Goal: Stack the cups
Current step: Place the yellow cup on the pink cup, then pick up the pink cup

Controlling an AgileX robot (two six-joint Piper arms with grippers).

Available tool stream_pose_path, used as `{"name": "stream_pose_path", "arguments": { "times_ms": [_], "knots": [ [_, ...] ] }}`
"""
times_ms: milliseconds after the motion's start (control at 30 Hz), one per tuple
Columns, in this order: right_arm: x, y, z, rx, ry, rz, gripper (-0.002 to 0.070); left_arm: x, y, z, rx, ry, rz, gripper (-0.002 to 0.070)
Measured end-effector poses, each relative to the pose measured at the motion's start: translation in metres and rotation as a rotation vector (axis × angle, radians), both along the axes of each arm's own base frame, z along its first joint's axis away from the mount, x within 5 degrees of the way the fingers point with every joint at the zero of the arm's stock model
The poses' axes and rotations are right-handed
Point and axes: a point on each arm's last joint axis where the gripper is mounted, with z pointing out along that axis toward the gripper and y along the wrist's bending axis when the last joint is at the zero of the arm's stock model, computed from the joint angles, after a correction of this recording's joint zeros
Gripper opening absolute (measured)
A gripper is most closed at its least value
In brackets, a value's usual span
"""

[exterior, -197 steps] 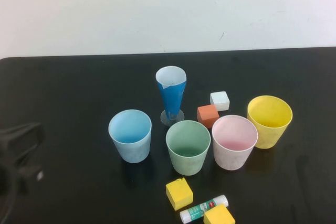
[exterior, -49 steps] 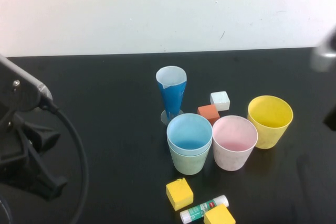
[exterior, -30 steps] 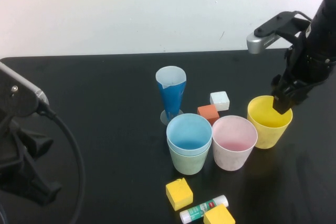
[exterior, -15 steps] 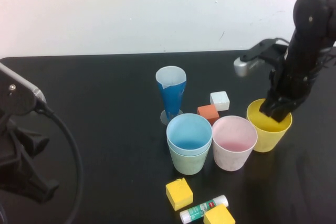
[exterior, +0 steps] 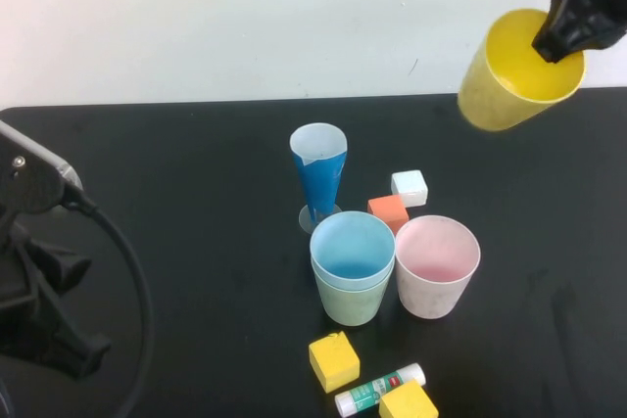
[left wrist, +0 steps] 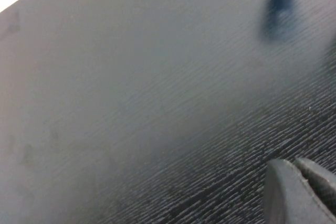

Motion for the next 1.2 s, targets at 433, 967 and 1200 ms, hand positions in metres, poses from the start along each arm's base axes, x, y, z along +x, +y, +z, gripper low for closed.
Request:
{"name": "stream_pose_path", "arguments": {
  "times_ms": [433,967,1200],
  "knots": [
    [-0.028,0.039,-0.067,-0.049,0.25,0.156,0.0016,-0.001,-0.001,0.0,-0.021,0.01,0.007,0.0001],
    [-0.012,0.047,-0.092,-0.06,0.281,0.15,0.0205,-0.002,-0.002,-0.007,-0.021,0.037,0.001,0.0],
    [-0.001,0.052,-0.116,-0.083,0.333,0.127,0.0368,-0.001,-0.001,-0.007,-0.014,0.034,-0.002,0.0]
  ]
}}
